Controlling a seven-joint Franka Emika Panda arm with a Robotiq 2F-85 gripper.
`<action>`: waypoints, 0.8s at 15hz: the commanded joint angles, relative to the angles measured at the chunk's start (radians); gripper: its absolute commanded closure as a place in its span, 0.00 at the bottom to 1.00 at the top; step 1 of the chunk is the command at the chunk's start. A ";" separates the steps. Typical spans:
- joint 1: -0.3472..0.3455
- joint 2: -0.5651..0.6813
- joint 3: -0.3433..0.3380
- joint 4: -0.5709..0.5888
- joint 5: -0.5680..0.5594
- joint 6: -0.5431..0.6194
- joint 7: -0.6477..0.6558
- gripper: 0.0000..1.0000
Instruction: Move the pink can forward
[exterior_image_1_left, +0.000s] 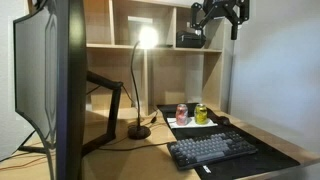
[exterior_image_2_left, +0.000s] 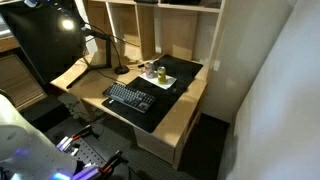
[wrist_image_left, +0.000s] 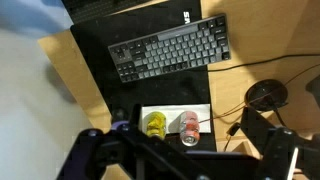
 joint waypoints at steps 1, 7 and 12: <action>0.027 0.008 -0.021 0.002 -0.016 -0.002 0.014 0.00; -0.018 0.032 -0.090 0.006 -0.031 -0.005 0.178 0.00; -0.007 0.050 -0.076 0.000 -0.089 -0.045 0.169 0.00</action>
